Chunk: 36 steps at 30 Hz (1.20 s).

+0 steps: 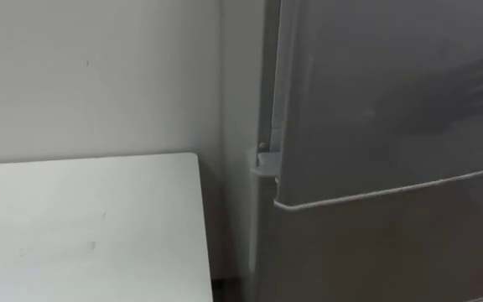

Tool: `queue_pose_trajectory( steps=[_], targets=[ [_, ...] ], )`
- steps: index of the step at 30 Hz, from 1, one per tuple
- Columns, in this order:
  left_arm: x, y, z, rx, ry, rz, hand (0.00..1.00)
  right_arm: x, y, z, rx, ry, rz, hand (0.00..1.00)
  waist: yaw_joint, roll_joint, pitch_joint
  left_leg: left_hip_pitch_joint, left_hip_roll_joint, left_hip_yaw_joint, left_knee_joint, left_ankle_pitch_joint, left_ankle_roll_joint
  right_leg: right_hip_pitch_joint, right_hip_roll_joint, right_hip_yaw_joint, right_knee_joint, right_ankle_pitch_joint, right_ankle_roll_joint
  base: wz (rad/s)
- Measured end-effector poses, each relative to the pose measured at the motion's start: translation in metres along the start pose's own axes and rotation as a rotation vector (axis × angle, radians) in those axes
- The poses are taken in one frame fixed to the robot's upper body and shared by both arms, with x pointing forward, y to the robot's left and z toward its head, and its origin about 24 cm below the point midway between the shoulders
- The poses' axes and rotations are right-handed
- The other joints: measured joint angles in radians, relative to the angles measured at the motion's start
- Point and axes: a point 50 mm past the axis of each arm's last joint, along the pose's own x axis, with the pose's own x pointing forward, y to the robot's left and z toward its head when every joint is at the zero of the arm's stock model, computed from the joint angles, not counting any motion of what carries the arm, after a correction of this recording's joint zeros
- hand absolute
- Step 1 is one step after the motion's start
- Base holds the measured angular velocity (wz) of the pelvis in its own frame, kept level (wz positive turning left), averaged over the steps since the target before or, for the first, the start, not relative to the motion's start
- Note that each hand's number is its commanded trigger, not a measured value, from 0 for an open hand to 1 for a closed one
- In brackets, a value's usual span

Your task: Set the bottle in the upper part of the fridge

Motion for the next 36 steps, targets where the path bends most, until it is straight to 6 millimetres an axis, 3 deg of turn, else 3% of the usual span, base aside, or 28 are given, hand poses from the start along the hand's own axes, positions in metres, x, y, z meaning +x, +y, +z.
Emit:
queue_pose_trajectory(
  steps=[5, 10, 12, 16, 20, 25, 30, 34, 36],
  targets=[
    [0.000, 0.002, -0.001, 0.004, 0.000, -0.002, 0.00, 0.005, 0.018, 0.014, 0.052, -0.067, 0.080, 0.00, 0.005, -0.010, 0.0028, 0.000, 0.000, -0.005, 0.001, 0.000, 0.000, 0.002, 0.000, -0.008, 0.000, 0.000, 0.000, 0.02],
    [0.000, 0.005, 0.003, 0.024, -0.015, 0.003, 0.00, 0.007, 0.037, 0.019, 0.084, -0.092, 0.137, 0.00, 0.014, -0.020, 0.0002, -0.013, 0.000, -0.025, 0.007, 0.000, 0.000, 0.005, 0.000, -0.034, 0.000, 0.001, -0.001, 0.08],
    [0.000, 0.005, 0.003, 0.030, -0.012, 0.000, 0.00, 0.007, 0.038, 0.019, 0.068, -0.100, 0.138, 0.00, 0.023, -0.017, 0.0002, -0.011, -0.001, -0.026, 0.008, 0.000, 0.000, 0.009, -0.001, -0.035, 0.000, 0.001, -0.001, 0.00],
    [0.002, 0.000, 0.005, 0.039, -0.002, -0.008, 0.00, 0.014, 0.051, 0.030, 0.071, -0.169, 0.143, 0.00, 0.031, -0.001, 0.0088, -0.014, 0.001, -0.029, 0.017, 0.000, 0.000, 0.009, 0.000, -0.038, -0.001, 0.001, -0.002, 0.01],
    [0.003, -0.002, 0.006, 0.058, -0.001, -0.015, 0.00, 0.016, 0.062, 0.039, 0.031, -0.236, 0.159, 0.00, 0.044, 0.009, 0.0006, -0.014, 0.002, -0.029, 0.016, 0.000, 0.000, 0.005, 0.001, -0.039, -0.001, 0.002, -0.003, 0.00],
    [0.003, -0.002, 0.008, 0.096, -0.004, -0.026, 0.00, 0.016, 0.063, 0.040, 0.013, -0.250, 0.139, 0.00, 0.074, 0.000, -0.0062, -0.013, 0.001, -0.030, 0.017, 0.000, 0.000, 0.012, 0.001, -0.036, 0.000, 0.003, -0.004, 0.00],
    [0.003, -0.002, 0.008, 0.125, 0.003, -0.030, 0.00, 0.017, 0.073, 0.043, 0.011, -0.269, 0.158, 0.00, 0.082, -0.003, -0.0060, -0.011, 0.001, -0.031, 0.020, 0.001, -0.001, 0.013, 0.001, -0.037, 0.001, 0.003, -0.004, 0.00],
    [0.004, 0.000, 0.012, 0.165, -0.002, -0.043, 0.00, 0.017, 0.080, 0.046, -0.013, -0.301, 0.176, 0.00, 0.093, -0.017, 0.0009, -0.013, 0.002, -0.032, 0.019, 0.001, -0.001, 0.007, 0.002, -0.038, 0.001, 0.004, -0.006, 0.00],
    [0.004, 0.001, 0.015, 0.199, -0.005, -0.043, 0.00, 0.016, 0.082, 0.045, -0.036, -0.310, 0.165, 0.00, 0.106, -0.018, 0.0003, -0.014, 0.003, -0.032, 0.018, 0.001, -0.001, 0.014, 0.003, -0.039, 0.001, 0.005, -0.007, 0.00]
  ],
)
